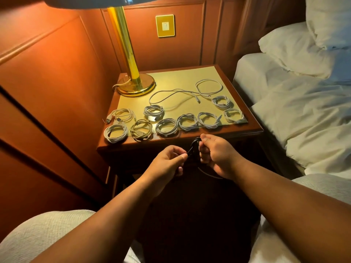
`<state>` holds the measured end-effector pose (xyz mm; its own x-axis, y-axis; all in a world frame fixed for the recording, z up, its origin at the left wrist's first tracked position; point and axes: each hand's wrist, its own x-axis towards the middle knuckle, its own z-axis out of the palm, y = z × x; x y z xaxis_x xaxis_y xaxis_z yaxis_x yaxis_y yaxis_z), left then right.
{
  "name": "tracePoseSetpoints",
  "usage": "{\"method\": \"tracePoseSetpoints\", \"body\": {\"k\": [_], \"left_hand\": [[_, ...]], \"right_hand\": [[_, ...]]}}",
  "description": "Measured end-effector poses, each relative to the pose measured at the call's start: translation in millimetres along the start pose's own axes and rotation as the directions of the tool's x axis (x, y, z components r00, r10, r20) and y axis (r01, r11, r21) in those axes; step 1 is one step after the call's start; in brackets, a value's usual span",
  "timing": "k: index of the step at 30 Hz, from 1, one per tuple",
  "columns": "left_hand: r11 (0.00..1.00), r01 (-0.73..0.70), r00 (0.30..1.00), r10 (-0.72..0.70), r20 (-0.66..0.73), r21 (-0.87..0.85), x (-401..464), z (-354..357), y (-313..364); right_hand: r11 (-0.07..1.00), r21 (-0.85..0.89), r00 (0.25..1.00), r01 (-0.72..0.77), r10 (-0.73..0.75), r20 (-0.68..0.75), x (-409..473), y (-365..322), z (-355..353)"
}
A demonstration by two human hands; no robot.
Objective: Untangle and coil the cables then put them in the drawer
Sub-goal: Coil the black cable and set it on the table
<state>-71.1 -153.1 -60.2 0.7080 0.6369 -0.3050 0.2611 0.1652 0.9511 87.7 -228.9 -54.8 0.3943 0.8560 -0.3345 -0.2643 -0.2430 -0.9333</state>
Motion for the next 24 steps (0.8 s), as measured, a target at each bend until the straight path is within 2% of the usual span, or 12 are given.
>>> {"method": "tracePoseSetpoints", "body": {"k": [2, 4, 7, 9, 11, 12, 14, 16, 18, 20, 24], "left_hand": [[0.997, -0.024, 0.997, 0.029, -0.076, 0.068, 1.2, 0.6, -4.5], [0.999, -0.021, 0.986, 0.025, -0.164, 0.029, 0.6, 5.1, -8.7], [0.969, 0.068, 0.971, -0.119, -0.207, -0.237, -0.4, 14.8, -15.1], [0.906, 0.116, 0.961, -0.206, -0.185, -0.407, -1.8, 21.3, -17.0], [0.866, 0.139, 0.958, -0.240, -0.157, -0.480, -3.9, 25.6, -19.1], [0.875, 0.138, 0.958, -0.236, -0.160, -0.464, -4.6, 26.7, -20.8], [0.907, 0.136, 0.945, -0.240, -0.222, -0.399, -4.4, 26.7, -23.8], [0.916, 0.126, 0.924, -0.248, -0.292, -0.381, -2.2, 23.1, -24.8], [0.890, 0.111, 0.921, -0.259, -0.289, -0.443, -0.1, 19.2, -21.4], [0.826, 0.122, 0.930, -0.288, -0.227, -0.550, 0.3, 16.6, -15.7], [0.648, 0.215, 0.954, -0.299, 0.016, -0.731, -1.1, 11.8, -5.1]], "right_hand": [[0.949, 0.290, 0.992, -0.128, 0.117, 0.053, -5.0, -0.2, 1.7], [0.860, 0.468, 0.979, -0.202, 0.179, 0.094, -10.4, 2.8, 5.0], [0.762, 0.604, 0.970, -0.234, 0.229, 0.087, -13.1, 11.1, 14.4], [0.772, 0.603, 0.973, -0.201, 0.227, 0.034, -12.5, 17.1, 21.4], [0.839, 0.525, 0.979, -0.146, 0.198, -0.044, -12.6, 21.6, 28.5], [0.887, 0.448, 0.981, -0.110, 0.169, -0.094, -12.8, 23.5, 31.7], [0.982, 0.184, 0.980, -0.045, 0.079, -0.182, -14.0, 27.2, 35.9], [0.996, -0.092, 0.981, -0.008, -0.010, -0.196, -13.0, 31.2, 36.8], [0.977, -0.213, 0.981, 0.003, -0.044, -0.188, -9.2, 34.5, 34.8], [0.961, -0.275, 0.976, 0.000, -0.060, -0.211, -4.0, 35.4, 30.3], [0.929, -0.370, 0.971, 0.004, -0.091, -0.219, 2.9, 31.8, 22.5]]}}
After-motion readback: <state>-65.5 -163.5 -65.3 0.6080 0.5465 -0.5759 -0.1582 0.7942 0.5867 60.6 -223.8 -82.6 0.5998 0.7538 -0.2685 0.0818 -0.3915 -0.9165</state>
